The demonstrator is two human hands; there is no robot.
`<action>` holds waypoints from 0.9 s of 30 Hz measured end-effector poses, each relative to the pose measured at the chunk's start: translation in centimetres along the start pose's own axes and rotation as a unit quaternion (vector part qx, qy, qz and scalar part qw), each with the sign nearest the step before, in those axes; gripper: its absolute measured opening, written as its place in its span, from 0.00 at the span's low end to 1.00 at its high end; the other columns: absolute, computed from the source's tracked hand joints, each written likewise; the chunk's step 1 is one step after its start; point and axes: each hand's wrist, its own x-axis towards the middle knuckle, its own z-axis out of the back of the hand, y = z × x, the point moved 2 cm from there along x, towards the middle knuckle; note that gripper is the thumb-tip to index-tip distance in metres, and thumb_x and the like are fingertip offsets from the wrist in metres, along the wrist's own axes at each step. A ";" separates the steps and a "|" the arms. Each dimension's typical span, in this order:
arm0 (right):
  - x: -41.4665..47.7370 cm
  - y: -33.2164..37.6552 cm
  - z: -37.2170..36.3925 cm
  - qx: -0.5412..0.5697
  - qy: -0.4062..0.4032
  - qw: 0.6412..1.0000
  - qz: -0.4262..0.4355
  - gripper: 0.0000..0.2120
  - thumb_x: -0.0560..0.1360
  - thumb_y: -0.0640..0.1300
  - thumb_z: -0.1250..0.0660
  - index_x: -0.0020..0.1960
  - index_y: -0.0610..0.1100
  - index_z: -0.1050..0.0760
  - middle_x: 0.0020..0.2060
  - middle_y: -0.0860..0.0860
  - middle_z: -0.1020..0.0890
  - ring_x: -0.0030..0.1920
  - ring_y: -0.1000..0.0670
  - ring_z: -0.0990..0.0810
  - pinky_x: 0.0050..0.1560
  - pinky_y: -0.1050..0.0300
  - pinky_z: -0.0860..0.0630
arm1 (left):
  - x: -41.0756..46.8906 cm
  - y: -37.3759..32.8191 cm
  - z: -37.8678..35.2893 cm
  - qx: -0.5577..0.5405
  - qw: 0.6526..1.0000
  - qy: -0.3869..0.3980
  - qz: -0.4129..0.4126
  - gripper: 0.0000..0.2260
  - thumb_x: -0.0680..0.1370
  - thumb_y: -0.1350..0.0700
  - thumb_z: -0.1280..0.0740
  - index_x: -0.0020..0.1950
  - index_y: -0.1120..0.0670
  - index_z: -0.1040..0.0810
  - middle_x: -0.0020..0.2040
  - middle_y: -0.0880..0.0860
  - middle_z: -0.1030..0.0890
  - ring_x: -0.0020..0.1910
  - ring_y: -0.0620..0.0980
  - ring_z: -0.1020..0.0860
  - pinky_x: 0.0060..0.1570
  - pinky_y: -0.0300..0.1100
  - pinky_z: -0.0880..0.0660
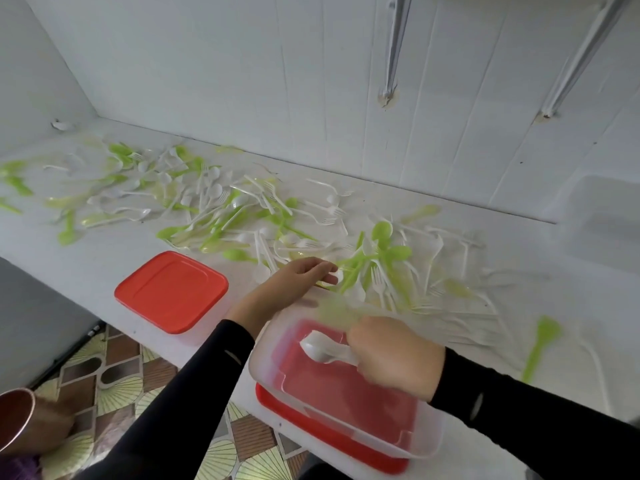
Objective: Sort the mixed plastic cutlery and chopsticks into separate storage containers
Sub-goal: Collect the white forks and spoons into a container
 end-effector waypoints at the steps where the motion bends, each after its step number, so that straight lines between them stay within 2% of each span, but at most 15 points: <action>1: 0.1 0.0 -0.7 -0.001 0.006 1.000 -0.007 0.11 0.77 0.36 0.38 0.59 0.38 0.25 0.56 0.41 0.21 0.57 0.39 0.21 0.46 0.51 0.28 | -0.1 -0.2 -0.2 0.002 1.000 0.008 0.001 0.13 0.83 0.48 0.40 0.60 0.51 0.20 0.52 0.47 0.16 0.53 0.45 0.19 0.43 0.38 0.21; 3: 0.3 0.2 -1.5 0.007 -0.013 1.000 -0.013 0.15 0.78 0.35 0.40 0.64 0.39 0.29 0.59 0.41 0.23 0.58 0.39 0.22 0.45 0.51 0.32 | -0.2 -0.3 -0.4 0.001 1.000 0.014 0.000 0.13 0.83 0.48 0.40 0.61 0.52 0.20 0.53 0.47 0.16 0.53 0.45 0.20 0.43 0.38 0.21; 5: 0.5 0.3 -2.0 0.013 -0.026 0.999 -0.014 0.18 0.79 0.34 0.42 0.68 0.41 0.33 0.60 0.42 0.25 0.59 0.39 0.23 0.44 0.53 0.37 | -0.3 -0.1 -0.3 0.002 1.000 0.006 -0.005 0.12 0.83 0.49 0.39 0.59 0.50 0.20 0.53 0.47 0.15 0.55 0.47 0.19 0.54 0.46 0.21; 7: 0.9 0.5 -2.5 -0.023 -0.016 0.999 -0.015 0.18 0.79 0.34 0.42 0.69 0.42 0.32 0.61 0.42 0.25 0.59 0.39 0.23 0.44 0.52 0.37 | -0.1 0.4 0.0 0.004 1.000 -0.004 -0.007 0.10 0.83 0.49 0.38 0.58 0.49 0.19 0.52 0.45 0.15 0.55 0.47 0.18 0.62 0.53 0.24; 10: 1.6 0.7 -2.7 -0.085 0.012 0.996 -0.030 0.16 0.80 0.34 0.43 0.66 0.42 0.27 0.62 0.45 0.23 0.61 0.41 0.23 0.45 0.54 0.36 | 0.1 0.8 0.1 -0.002 1.000 -0.011 -0.015 0.09 0.83 0.50 0.38 0.57 0.49 0.19 0.52 0.46 0.15 0.53 0.48 0.17 0.64 0.55 0.26; 15: 1.8 0.4 -2.9 -0.063 0.004 0.997 -0.048 0.15 0.78 0.32 0.41 0.63 0.41 0.26 0.59 0.46 0.20 0.60 0.41 0.21 0.43 0.55 0.35 | 0.2 1.0 0.0 -0.042 0.999 -0.006 -0.018 0.10 0.82 0.51 0.38 0.57 0.51 0.19 0.52 0.49 0.15 0.52 0.50 0.17 0.65 0.53 0.27; 17: 1.6 0.3 -2.7 -0.041 -0.005 0.998 -0.039 0.13 0.78 0.35 0.39 0.62 0.42 0.26 0.58 0.45 0.20 0.59 0.41 0.21 0.42 0.54 0.35 | 0.2 1.1 -0.1 -0.067 0.998 0.004 -0.005 0.14 0.83 0.46 0.41 0.56 0.52 0.18 0.52 0.50 0.15 0.54 0.52 0.17 0.65 0.53 0.27; 19: 1.1 0.3 -1.5 0.007 -0.039 0.999 -0.017 0.09 0.79 0.45 0.36 0.58 0.44 0.24 0.55 0.46 0.19 0.56 0.42 0.20 0.43 0.55 0.34 | 0.3 1.3 0.2 -0.102 0.994 0.027 0.029 0.26 0.83 0.38 0.50 0.57 0.53 0.19 0.52 0.52 0.15 0.53 0.53 0.17 0.61 0.49 0.25; 21: 0.6 -0.4 0.8 0.096 -0.090 0.991 -0.005 0.11 0.78 0.55 0.36 0.50 0.48 0.24 0.44 0.52 0.20 0.49 0.48 0.21 0.41 0.56 0.34 | 1.2 1.6 0.9 -0.115 0.992 0.033 0.046 0.34 0.81 0.34 0.57 0.56 0.55 0.19 0.51 0.53 0.15 0.49 0.53 0.17 0.55 0.46 0.26; 22: 0.6 -1.0 2.1 0.146 -0.114 0.983 -0.014 0.11 0.77 0.57 0.36 0.47 0.50 0.24 0.37 0.55 0.22 0.43 0.51 0.22 0.38 0.57 0.34 | 1.7 1.7 1.3 -0.099 0.994 0.019 0.049 0.34 0.81 0.34 0.57 0.56 0.54 0.19 0.50 0.52 0.15 0.46 0.52 0.17 0.52 0.45 0.28; 24: 1.1 -2.9 4.3 0.210 -0.179 0.960 -0.049 0.10 0.77 0.57 0.36 0.42 0.52 0.26 0.31 0.57 0.26 0.35 0.57 0.27 0.37 0.59 0.32 | 3.1 2.1 2.0 -0.015 0.999 -0.044 0.022 0.28 0.82 0.37 0.49 0.51 0.56 0.18 0.43 0.49 0.16 0.38 0.47 0.21 0.44 0.43 0.29; 26: 2.9 -5.9 4.7 0.246 -0.223 0.938 -0.096 0.09 0.77 0.56 0.36 0.43 0.52 0.25 0.32 0.57 0.23 0.35 0.57 0.25 0.39 0.58 0.28 | 4.8 2.9 2.2 0.121 0.987 -0.101 -0.022 0.20 0.80 0.41 0.38 0.44 0.57 0.19 0.35 0.45 0.21 0.34 0.43 0.24 0.42 0.43 0.29; 27: 4.0 -7.3 4.3 0.249 -0.216 0.938 -0.108 0.09 0.78 0.55 0.36 0.44 0.52 0.23 0.35 0.57 0.21 0.38 0.56 0.23 0.40 0.57 0.27 | 5.6 3.2 2.0 0.190 0.976 -0.106 -0.029 0.18 0.77 0.40 0.34 0.40 0.55 0.21 0.34 0.44 0.23 0.34 0.43 0.25 0.41 0.45 0.28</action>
